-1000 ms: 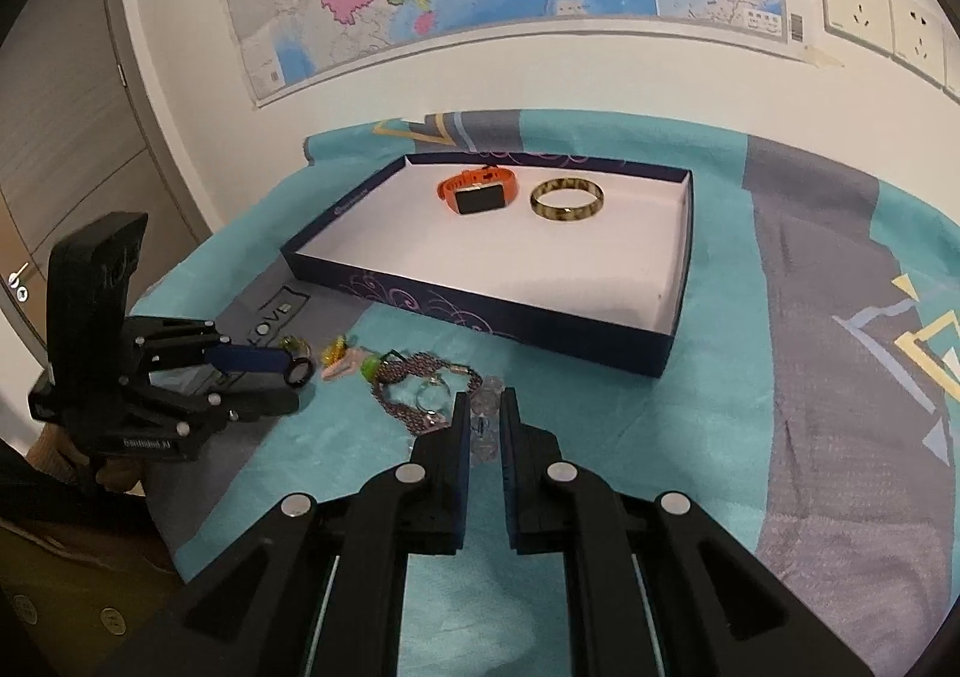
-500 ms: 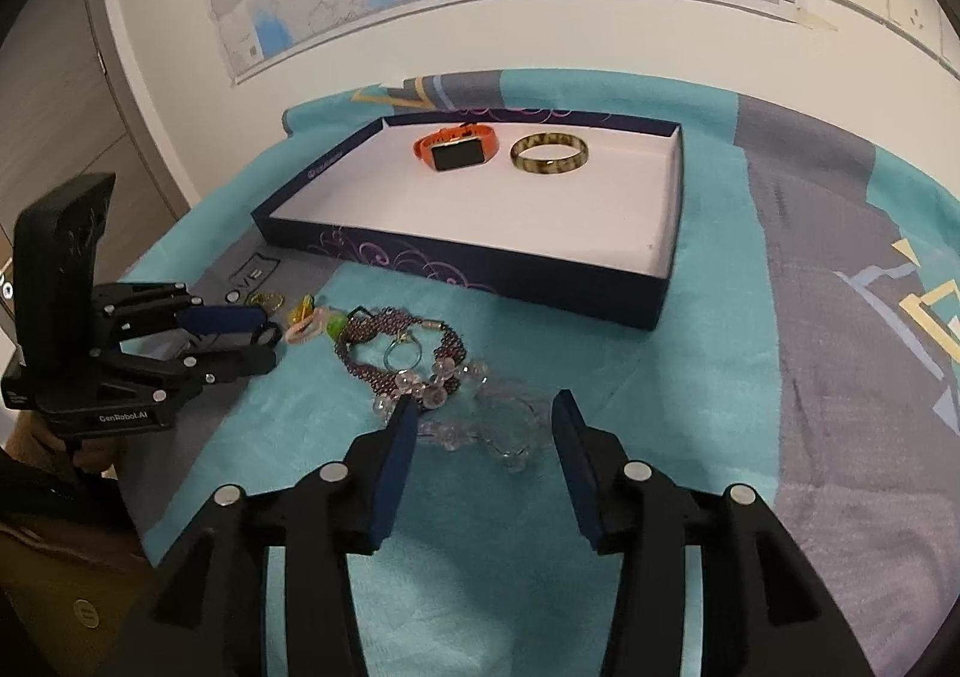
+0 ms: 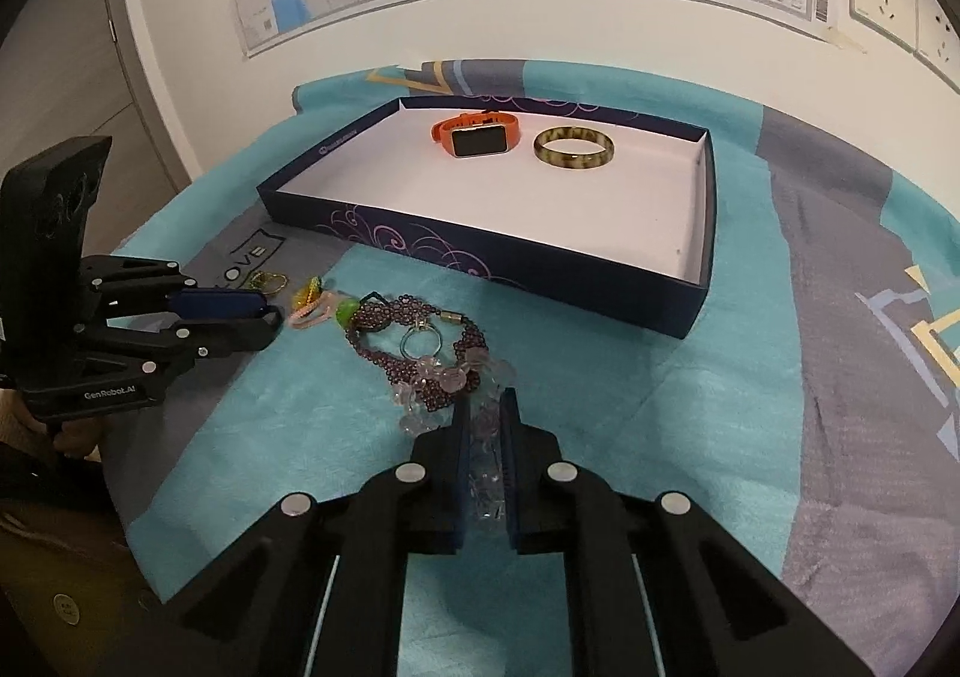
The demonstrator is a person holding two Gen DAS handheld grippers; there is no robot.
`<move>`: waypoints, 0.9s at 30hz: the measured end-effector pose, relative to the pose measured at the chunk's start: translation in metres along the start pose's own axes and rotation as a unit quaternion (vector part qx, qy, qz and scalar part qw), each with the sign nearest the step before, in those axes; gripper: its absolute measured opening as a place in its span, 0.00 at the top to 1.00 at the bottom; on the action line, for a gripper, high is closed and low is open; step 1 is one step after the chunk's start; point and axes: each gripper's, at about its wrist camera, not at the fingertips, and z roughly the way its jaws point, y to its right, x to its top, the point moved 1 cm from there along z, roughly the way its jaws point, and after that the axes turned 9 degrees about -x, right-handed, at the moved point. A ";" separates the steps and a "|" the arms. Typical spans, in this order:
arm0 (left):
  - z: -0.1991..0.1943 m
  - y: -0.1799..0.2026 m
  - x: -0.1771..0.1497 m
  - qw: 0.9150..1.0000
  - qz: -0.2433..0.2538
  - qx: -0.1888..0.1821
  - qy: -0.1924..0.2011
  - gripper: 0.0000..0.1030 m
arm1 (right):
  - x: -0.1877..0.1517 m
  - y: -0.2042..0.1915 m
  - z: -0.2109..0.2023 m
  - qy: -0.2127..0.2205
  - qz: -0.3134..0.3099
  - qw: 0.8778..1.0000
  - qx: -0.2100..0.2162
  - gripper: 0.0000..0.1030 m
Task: Organize jewelry
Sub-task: 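Grasp the black ring with the left tool while the right tool grasps the clear crystal bracelet, then carry the black ring and crystal bracelet into the box and open both tools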
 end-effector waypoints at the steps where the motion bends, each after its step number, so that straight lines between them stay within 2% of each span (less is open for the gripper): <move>1: -0.001 0.000 0.000 1.000 -0.001 -0.001 0.001 0.78 | 0.000 0.001 -0.001 0.001 0.005 1.000 0.003 0.92; 9: -0.007 0.002 0.001 1.000 -0.002 -0.007 0.009 0.78 | 0.013 0.003 -0.026 0.036 0.022 0.999 0.028 0.92; 27: -0.033 0.003 0.022 0.998 0.004 -0.019 0.056 0.78 | 0.048 0.002 -0.053 0.086 0.017 0.996 0.031 0.92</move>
